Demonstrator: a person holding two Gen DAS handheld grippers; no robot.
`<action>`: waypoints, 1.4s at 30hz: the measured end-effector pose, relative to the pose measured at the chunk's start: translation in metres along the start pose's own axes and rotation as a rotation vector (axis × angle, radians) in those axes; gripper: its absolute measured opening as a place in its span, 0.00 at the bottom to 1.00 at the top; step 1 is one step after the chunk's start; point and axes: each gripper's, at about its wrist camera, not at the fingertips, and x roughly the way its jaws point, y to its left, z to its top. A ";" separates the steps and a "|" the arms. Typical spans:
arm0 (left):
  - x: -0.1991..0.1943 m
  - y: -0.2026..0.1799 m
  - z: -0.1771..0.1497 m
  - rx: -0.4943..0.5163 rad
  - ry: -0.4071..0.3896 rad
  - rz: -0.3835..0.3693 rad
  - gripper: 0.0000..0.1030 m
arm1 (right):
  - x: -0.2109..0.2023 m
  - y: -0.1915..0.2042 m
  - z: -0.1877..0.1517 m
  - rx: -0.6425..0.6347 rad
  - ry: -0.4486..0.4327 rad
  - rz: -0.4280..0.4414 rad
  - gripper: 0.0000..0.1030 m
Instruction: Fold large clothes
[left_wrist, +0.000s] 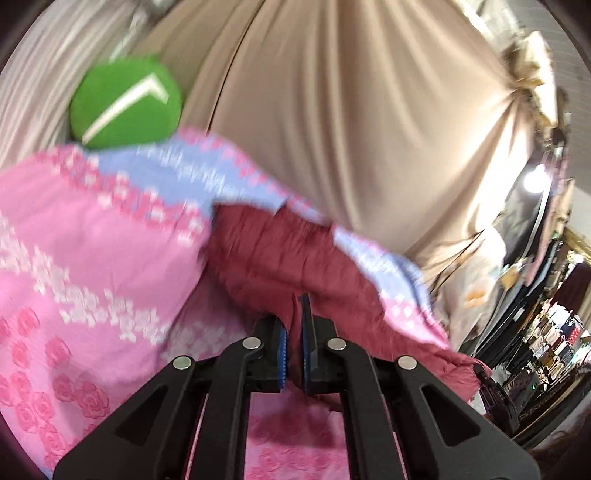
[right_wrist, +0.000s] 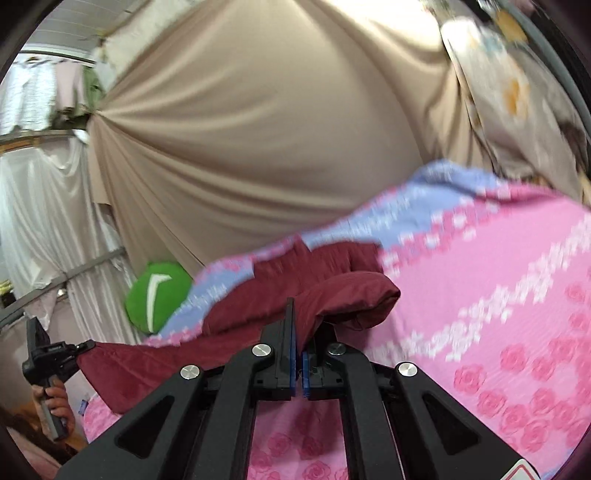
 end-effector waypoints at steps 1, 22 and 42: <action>-0.009 -0.004 0.004 0.007 -0.025 -0.009 0.04 | -0.012 0.005 0.006 -0.019 -0.037 0.018 0.02; 0.093 0.000 0.043 0.089 0.082 0.163 0.05 | 0.034 0.012 0.050 -0.008 -0.097 0.001 0.02; 0.314 0.077 0.002 0.155 0.359 0.481 0.05 | 0.250 -0.068 0.011 0.101 0.296 -0.314 0.02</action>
